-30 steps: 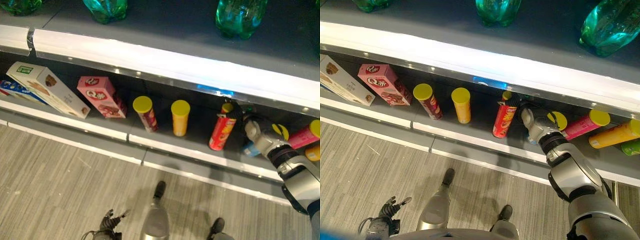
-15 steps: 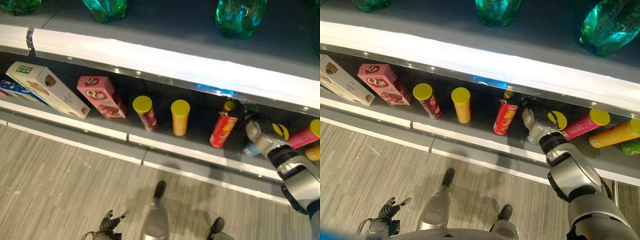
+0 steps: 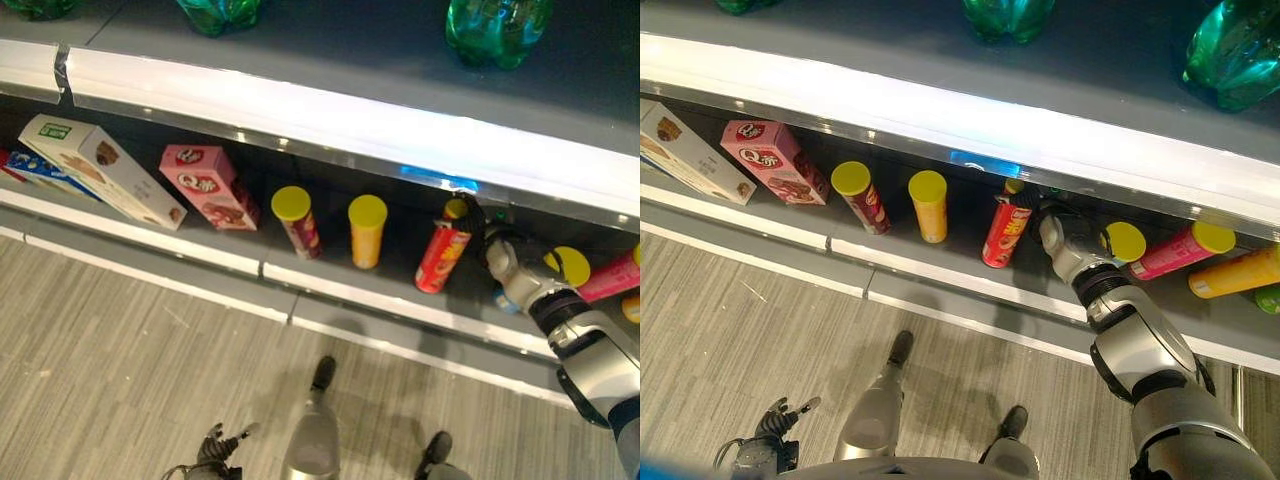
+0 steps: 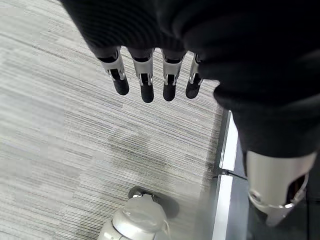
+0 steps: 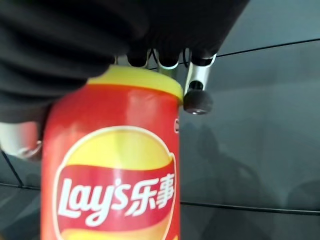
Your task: Put the goods on the table back onto the shelves and tidy them up.
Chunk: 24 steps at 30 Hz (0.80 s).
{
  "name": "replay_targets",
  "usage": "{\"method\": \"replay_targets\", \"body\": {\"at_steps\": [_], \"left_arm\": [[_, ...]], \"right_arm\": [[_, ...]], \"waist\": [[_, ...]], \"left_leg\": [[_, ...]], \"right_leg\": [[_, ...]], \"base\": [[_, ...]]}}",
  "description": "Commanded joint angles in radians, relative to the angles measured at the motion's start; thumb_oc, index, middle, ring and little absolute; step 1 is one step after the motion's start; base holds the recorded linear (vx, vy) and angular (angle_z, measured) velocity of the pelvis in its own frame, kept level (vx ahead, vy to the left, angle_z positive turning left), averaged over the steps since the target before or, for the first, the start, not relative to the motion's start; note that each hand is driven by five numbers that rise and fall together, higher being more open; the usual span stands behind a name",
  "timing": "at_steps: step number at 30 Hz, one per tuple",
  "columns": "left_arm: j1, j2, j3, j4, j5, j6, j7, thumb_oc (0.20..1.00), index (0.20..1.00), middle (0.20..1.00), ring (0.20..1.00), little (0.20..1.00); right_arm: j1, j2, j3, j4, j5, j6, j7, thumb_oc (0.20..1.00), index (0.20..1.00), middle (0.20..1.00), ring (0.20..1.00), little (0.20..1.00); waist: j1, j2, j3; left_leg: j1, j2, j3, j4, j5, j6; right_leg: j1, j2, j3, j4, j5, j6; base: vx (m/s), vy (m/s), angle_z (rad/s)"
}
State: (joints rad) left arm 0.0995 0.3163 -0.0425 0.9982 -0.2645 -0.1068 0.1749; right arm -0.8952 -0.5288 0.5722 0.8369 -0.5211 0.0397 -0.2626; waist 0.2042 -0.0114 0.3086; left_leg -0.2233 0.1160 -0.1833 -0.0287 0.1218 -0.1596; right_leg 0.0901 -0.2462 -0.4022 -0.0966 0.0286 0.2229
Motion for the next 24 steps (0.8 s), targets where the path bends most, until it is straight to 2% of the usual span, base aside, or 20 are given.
{"method": "replay_targets", "body": {"at_steps": [1, 11, 24], "left_arm": [[-0.039, 0.043, -0.055, 0.036, -0.016, -0.018, 0.024, 1.0, 1.0, 1.0, 1.0, 1.0], [-0.042, 0.044, -0.057, 0.047, -0.016, -0.02, 0.029, 1.0, 1.0, 1.0, 1.0, 1.0], [-0.049, 0.042, -0.059, 0.052, -0.012, -0.015, 0.029, 1.0, 1.0, 1.0, 1.0, 1.0]], "right_arm": [[-0.125, -0.015, -0.012, 0.02, 0.031, -0.01, -0.05, 0.2, 0.2, 0.2, 0.2, 0.2], [-0.136, -0.023, -0.016, 0.037, 0.042, -0.008, -0.057, 0.2, 0.2, 0.2, 0.2, 0.2], [-0.123, -0.032, -0.026, 0.002, 0.048, -0.008, -0.058, 0.2, 0.2, 0.2, 0.2, 0.2]], "waist": [[0.033, -0.016, 0.003], [0.037, -0.007, 0.004], [0.028, -0.011, -0.001]], "left_leg": [[0.051, 0.076, 0.034, 0.113, -0.198, -0.006], [0.043, 0.073, 0.023, 0.111, -0.196, -0.006], [0.042, 0.069, 0.022, 0.12, -0.204, -0.005]], "right_leg": [[-0.052, -0.107, 0.072, 0.161, -0.087, 0.023], [-0.056, -0.111, 0.063, 0.161, -0.085, 0.025], [-0.052, -0.112, 0.064, 0.159, -0.086, 0.025]], "base": [[0.0, 0.0, 0.0], [0.0, 0.0, 0.0], [0.01, 0.001, 0.0]]}}
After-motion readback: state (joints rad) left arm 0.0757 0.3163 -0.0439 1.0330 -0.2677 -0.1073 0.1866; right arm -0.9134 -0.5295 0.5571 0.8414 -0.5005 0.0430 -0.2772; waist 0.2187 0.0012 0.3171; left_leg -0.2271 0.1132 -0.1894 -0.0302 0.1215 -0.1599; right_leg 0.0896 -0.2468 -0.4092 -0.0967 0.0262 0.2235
